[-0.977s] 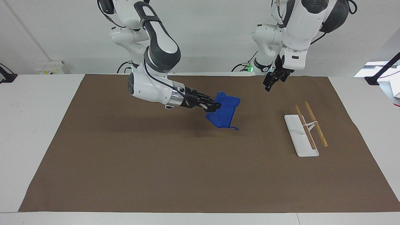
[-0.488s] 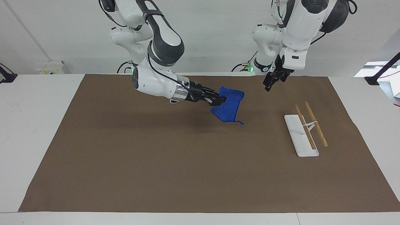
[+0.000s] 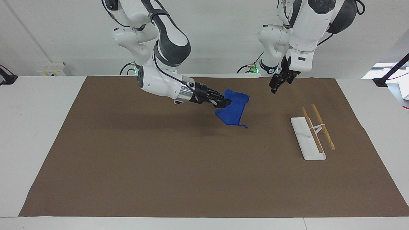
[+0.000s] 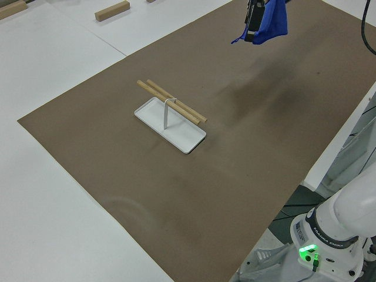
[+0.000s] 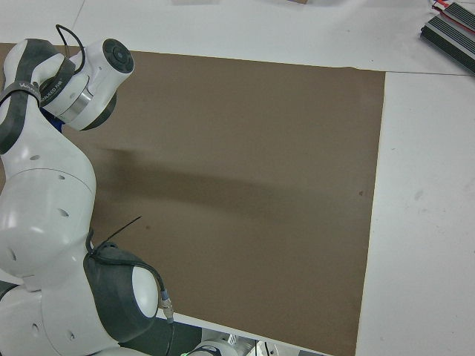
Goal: Right arm passes towel to left arm to hang
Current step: 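Reach the left gripper toward the towel held by the right gripper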
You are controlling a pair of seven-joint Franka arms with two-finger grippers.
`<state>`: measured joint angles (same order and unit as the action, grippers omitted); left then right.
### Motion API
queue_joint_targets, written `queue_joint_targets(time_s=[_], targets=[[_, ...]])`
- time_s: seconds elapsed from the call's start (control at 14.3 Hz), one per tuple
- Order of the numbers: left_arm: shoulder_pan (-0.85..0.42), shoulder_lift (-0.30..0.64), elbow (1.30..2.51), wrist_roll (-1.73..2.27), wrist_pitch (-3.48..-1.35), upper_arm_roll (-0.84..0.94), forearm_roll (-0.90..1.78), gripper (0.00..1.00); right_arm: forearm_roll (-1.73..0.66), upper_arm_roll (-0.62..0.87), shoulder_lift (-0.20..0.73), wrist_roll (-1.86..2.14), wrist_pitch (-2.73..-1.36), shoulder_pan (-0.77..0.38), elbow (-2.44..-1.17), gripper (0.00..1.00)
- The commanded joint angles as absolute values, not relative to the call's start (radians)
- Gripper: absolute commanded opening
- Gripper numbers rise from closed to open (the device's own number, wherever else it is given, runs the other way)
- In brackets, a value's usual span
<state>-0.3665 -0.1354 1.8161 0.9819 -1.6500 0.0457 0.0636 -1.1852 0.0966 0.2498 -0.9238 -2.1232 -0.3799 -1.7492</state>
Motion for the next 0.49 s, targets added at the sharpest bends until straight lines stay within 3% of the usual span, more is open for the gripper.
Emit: queue_joint_targets(time_s=[0.0,0.42], targets=[[-0.430,-0.064,1.669,1.089,-1.503,0.025,0.110,1.00,-1.206,0.097,0.221,-0.917,-2.164,-0.393,-1.793,0.01],[-0.431,-0.066,1.689,1.190,-1.595,0.026,0.113,1.00,-1.206,0.097,0.213,-0.910,-2.169,-0.393,-1.809,0.01]])
